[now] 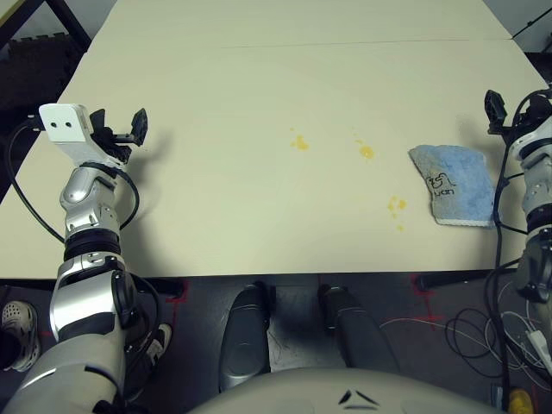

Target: Wipe the water off the table with a rag.

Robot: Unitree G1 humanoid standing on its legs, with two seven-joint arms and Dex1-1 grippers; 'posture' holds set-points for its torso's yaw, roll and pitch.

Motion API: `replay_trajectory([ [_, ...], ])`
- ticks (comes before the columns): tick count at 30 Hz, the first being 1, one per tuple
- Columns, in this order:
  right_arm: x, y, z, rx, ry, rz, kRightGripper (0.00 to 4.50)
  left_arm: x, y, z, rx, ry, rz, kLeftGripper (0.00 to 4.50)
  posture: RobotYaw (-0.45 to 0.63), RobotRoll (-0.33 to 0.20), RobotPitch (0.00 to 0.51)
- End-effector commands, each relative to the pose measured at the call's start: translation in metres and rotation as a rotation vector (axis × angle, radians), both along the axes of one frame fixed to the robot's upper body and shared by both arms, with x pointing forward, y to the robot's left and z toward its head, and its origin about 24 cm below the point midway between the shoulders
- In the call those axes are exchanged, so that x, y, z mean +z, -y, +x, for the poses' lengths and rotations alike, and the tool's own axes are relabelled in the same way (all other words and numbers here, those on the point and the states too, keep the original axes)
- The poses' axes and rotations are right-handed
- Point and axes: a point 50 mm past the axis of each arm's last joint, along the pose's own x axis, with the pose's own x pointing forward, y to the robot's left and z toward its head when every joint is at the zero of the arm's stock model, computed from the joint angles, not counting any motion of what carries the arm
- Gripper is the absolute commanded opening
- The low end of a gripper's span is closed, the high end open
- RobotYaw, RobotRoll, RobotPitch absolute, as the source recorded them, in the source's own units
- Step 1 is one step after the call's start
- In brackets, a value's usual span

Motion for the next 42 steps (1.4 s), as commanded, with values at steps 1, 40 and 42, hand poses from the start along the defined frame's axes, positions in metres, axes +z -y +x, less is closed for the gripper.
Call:
replay_trajectory([
  [1,-0.002,0.004,-0.003,-0.012,-0.003,0.011,4.46,-0.006,-0.003,-0.003,0.011,-0.016,0.002,4.5,0.13,0.0,0.209],
  [40,-0.016,0.006,-0.009,-0.005,-0.035,0.041,4.46,-0.015,0.097,-0.046,-1.171,-0.155,0.343,4.5,0.16,0.0,0.172],
  [42,-0.016,0.008,-0.01,0.033,-0.065,0.054,4.46,-0.016,0.095,-0.047,-1.176,-0.159,0.378,4.5,0.16,0.0,0.174],
])
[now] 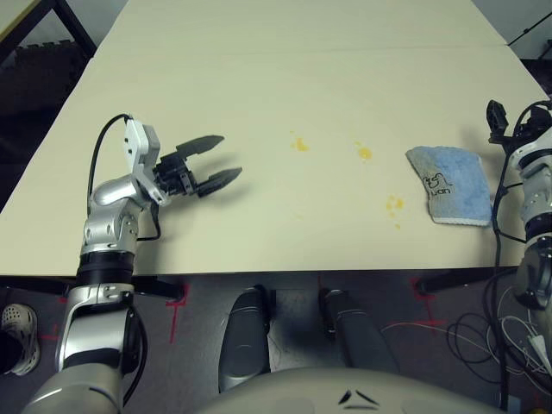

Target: Wipe the water off the table with a rag.

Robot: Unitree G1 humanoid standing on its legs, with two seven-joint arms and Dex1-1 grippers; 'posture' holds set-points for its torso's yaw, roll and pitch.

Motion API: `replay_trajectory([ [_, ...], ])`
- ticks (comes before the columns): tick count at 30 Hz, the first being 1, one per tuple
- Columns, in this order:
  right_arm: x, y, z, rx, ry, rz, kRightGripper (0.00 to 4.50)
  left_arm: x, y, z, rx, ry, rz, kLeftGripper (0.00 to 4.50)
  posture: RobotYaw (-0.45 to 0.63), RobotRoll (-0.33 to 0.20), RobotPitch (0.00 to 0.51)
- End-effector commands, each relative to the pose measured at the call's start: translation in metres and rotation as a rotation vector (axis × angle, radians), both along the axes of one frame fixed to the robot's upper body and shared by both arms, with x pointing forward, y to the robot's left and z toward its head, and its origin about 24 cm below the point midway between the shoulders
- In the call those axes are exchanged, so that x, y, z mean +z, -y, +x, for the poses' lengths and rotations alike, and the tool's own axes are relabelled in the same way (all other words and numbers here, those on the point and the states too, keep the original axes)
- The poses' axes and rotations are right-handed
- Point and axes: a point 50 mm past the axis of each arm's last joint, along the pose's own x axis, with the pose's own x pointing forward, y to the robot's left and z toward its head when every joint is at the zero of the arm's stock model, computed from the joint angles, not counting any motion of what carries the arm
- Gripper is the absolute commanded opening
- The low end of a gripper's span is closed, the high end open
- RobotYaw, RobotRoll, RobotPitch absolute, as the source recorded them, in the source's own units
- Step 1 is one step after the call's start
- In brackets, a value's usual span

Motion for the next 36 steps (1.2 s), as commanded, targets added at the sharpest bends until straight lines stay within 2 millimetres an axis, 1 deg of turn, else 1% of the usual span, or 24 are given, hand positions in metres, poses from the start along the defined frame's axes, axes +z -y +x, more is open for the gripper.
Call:
replay_trajectory([
  [1,-0.001,0.005,-0.003,0.058,-0.058,0.028,4.46,-0.004,0.0,-0.004,-0.04,0.018,0.08,4.5,0.16,0.0,0.174],
  [4,0.003,0.008,-0.006,0.194,-0.109,0.097,4.46,-0.006,-0.001,-0.005,-0.044,0.027,0.097,4.5,0.16,0.0,0.179],
  [8,0.013,0.009,-0.014,0.38,-0.186,0.103,4.46,-0.006,0.0,-0.004,-0.036,0.03,0.093,4.5,0.15,0.0,0.182],
  [15,0.015,0.016,-0.036,0.568,-0.401,0.126,4.46,-0.008,0.003,-0.001,-0.03,0.036,0.086,4.5,0.14,0.0,0.187],
  [20,0.007,0.02,-0.053,0.647,-0.542,0.132,4.46,-0.008,0.005,-0.001,-0.033,0.041,0.079,4.5,0.14,0.0,0.194],
  [25,0.0,0.023,-0.062,0.666,-0.624,0.134,4.46,-0.009,0.007,-0.002,-0.036,0.039,0.077,4.5,0.14,0.0,0.197],
  [31,-0.011,0.019,-0.061,0.659,-0.671,0.125,4.46,-0.01,0.009,-0.001,-0.041,0.035,0.078,4.5,0.14,0.0,0.195],
  [36,-0.025,0.004,-0.055,0.7,-0.689,0.151,4.46,-0.009,0.011,0.001,-0.044,0.038,0.075,4.5,0.13,0.0,0.195],
])
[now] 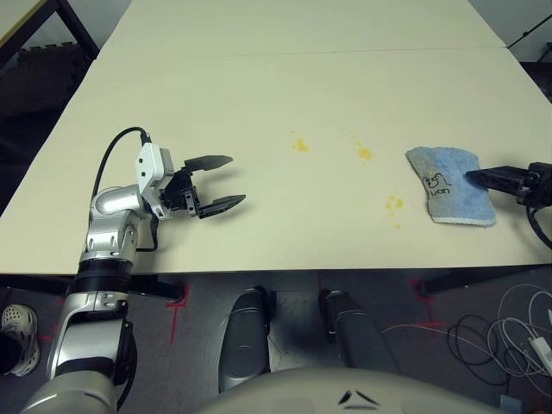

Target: Wipe the water off the table with a rag.

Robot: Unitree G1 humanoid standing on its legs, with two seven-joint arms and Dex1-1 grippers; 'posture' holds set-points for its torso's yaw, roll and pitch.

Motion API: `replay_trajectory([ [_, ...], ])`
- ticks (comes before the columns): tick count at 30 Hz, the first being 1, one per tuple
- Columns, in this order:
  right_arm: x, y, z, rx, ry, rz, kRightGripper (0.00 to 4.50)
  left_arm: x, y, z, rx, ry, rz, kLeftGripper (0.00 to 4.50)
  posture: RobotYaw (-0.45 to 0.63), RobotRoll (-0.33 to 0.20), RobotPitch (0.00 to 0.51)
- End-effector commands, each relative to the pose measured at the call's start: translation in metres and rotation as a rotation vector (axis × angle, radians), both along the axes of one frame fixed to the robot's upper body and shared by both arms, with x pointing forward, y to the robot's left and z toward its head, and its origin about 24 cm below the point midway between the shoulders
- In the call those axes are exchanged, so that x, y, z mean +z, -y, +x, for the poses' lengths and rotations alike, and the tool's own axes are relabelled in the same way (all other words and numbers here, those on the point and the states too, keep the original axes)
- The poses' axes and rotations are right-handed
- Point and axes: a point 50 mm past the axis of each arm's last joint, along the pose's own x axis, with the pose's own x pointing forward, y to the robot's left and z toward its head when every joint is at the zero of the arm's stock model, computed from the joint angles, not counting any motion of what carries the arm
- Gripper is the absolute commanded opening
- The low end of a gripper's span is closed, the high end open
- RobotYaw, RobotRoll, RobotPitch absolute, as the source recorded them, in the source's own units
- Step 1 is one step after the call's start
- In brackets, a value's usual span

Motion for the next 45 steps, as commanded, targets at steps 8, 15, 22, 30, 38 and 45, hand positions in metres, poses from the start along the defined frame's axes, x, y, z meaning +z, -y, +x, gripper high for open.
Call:
replay_trajectory([
  [8,-0.028,-0.035,0.01,0.096,-0.075,0.013,4.46,-0.002,0.004,0.0,-0.021,-0.003,0.024,4.5,0.14,0.0,0.2],
  [15,-0.039,-0.05,0.01,0.138,-0.114,0.024,4.46,-0.002,0.004,0.0,-0.017,-0.003,0.025,4.5,0.14,0.0,0.2],
  [22,-0.036,-0.041,0.008,0.062,-0.112,0.059,3.48,-0.003,0.002,0.0,-0.013,-0.003,0.028,4.5,0.14,0.0,0.2],
  [30,-0.024,-0.037,0.007,0.068,-0.06,0.093,0.53,-0.005,0.005,0.002,-0.02,-0.003,0.027,4.5,0.13,0.0,0.197],
  [38,0.005,-0.035,-0.001,0.101,-0.002,0.213,0.18,-0.007,0.004,0.001,-0.03,-0.002,0.042,4.5,0.12,0.0,0.199],
  [45,-0.015,-0.064,-0.01,0.213,-0.114,0.184,0.17,-0.008,0.004,0.001,-0.032,-0.002,0.041,4.5,0.12,0.0,0.207],
])
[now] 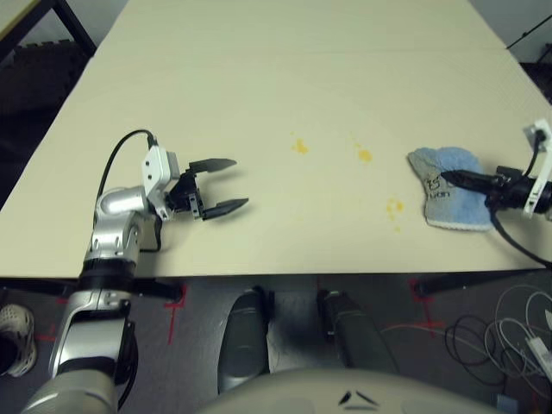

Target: Wipe the water off the table with a rag.

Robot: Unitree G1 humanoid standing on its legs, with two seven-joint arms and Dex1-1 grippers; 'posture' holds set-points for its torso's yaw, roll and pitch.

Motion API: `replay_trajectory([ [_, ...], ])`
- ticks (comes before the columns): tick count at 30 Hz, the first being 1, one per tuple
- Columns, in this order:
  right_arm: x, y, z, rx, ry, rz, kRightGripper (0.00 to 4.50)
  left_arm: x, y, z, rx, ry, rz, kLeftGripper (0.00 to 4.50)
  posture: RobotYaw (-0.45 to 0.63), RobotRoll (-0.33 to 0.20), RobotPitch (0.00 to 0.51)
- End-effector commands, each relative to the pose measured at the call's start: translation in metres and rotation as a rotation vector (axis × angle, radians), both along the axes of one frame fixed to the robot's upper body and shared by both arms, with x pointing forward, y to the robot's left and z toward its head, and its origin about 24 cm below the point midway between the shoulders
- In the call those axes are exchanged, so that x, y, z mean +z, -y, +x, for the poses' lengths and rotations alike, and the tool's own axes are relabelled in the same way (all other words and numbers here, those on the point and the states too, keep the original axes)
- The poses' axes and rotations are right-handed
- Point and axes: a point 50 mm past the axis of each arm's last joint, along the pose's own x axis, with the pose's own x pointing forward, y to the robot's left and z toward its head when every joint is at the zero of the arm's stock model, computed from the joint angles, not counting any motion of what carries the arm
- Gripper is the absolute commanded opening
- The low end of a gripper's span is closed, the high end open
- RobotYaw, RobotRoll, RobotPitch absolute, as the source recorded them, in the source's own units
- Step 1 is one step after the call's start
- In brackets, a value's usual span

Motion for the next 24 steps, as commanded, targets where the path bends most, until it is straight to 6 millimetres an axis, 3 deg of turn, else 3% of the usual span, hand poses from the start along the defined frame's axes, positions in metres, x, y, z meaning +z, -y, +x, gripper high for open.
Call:
replay_trajectory([
  [1,-0.014,-0.021,-0.003,0.068,-0.059,0.006,0.17,-0.002,0.002,0.0,-0.016,-0.003,0.019,4.5,0.12,0.0,0.207],
  [9,-0.037,-0.065,-0.004,0.158,-0.13,0.015,0.17,-0.001,-0.001,-0.001,-0.009,-0.002,0.028,4.5,0.14,0.0,0.21],
  [13,-0.048,-0.101,-0.005,0.24,-0.15,0.056,0.16,0.0,-0.003,-0.003,-0.008,0.002,0.035,4.5,0.14,0.0,0.21],
  [24,-0.055,-0.178,-0.009,0.358,-0.158,0.123,0.16,0.004,-0.003,-0.002,-0.004,0.01,0.038,4.5,0.16,0.0,0.212],
])
